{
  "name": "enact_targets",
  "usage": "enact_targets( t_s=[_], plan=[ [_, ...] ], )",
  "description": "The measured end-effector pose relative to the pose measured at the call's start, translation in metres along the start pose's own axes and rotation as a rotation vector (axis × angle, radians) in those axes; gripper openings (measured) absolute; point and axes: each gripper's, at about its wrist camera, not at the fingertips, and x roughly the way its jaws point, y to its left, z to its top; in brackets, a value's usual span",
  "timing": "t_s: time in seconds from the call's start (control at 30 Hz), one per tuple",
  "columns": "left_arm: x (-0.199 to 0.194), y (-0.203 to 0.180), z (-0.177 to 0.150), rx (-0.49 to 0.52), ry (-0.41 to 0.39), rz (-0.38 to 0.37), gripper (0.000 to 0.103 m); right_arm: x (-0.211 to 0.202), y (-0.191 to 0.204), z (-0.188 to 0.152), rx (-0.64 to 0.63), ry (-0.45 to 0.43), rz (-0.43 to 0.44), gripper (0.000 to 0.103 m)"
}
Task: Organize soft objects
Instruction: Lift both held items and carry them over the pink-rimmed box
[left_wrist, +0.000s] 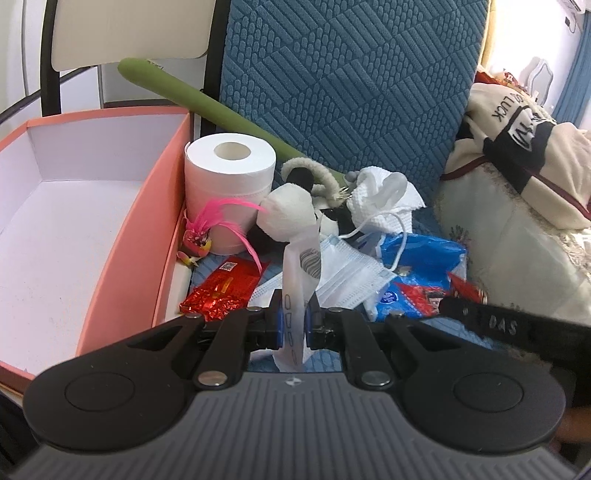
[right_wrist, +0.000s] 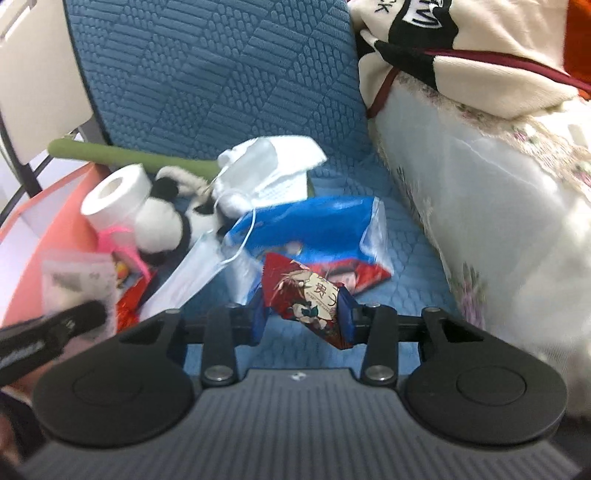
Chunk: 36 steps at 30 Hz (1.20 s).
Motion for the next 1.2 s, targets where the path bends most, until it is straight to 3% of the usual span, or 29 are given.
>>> enact_targets(
  t_s=[0.27,0.53,0.9,1.2],
  plan=[
    [-0.016,0.001,0.002,0.019,0.033,-0.047,0.013,-0.033,0.014,-0.013,0.014,0.028,0.018,0.043],
    [-0.046,0.015,0.024,-0.019,0.041,-0.113,0.013,-0.063,0.036,-0.002,0.004,-0.005,0.046,0.043],
    [-0.094,0.036,0.077,0.004,-0.061,-0.144,0.013,-0.109,0.085,0.044,-0.016,-0.132,0.122,0.043],
    [-0.13,0.082,0.117,0.004,-0.135,-0.107,0.013,-0.134,0.146,0.073,-0.072,-0.222,0.192,0.043]
  ],
)
